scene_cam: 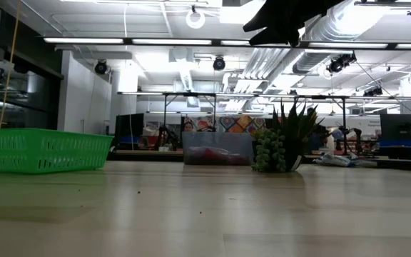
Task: Sort candy
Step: Put the white candy into the green bin
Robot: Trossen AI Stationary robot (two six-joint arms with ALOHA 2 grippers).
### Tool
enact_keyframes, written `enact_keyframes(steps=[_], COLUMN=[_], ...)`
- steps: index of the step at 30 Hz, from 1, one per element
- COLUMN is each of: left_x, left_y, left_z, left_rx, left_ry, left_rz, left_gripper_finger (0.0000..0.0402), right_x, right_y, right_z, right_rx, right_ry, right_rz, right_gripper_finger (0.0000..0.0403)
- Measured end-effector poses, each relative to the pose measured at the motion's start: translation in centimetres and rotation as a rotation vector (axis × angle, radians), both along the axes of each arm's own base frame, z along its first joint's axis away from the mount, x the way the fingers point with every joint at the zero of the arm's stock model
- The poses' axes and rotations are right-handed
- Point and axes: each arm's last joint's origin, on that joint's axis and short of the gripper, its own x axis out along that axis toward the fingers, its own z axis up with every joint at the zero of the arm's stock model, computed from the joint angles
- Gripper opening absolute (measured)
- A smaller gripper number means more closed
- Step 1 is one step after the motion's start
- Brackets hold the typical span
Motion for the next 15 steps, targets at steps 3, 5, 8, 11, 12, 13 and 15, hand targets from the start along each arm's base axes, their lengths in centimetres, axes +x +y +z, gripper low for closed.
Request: enact_keyframes(steps=[3,5,8,11,12,13,15], left_x=[0.5,1.1,2.2,3.5,3.9,4.3,4.9], left_y=[3.6,6.4,10.7,14.4,15.5,16.5,18.2], left_z=[2.8,4.5,6.5,8.4,9.0,9.6,10.4], left_rx=[0.124,0.26,0.5,0.706,0.761,0.814,0.899], left_ry=[-0.252,-0.419,-0.614,-0.784,-0.847,-0.912,-1.027], left_rz=[0.078,0.154,0.249,0.262,0.249,0.234,0.188], left_gripper_finger=[0.0004,0.0004,0.0004,0.0004,0.0004,0.0004,0.0004], right_x=[0.0,0.0,0.0,0.1,0.2,0.2,0.3], right_y=[0.0,0.0,0.0,0.0,0.1,0.1,0.1], right_z=[0.0,0.0,0.1,0.3,0.5,0.6,0.9], right_rx=[-0.001,0.0,-0.001,0.004,0.008,0.018,0.038], right_ry=[-0.004,-0.004,-0.007,-0.037,-0.055,-0.074,-0.112], right_rz=[0.0,0.0,0.0,0.019,0.022,0.02,0.014], right_gripper_finger=[0.0247,0.0247,0.0247,0.0247,0.0247,0.0247,0.0247])
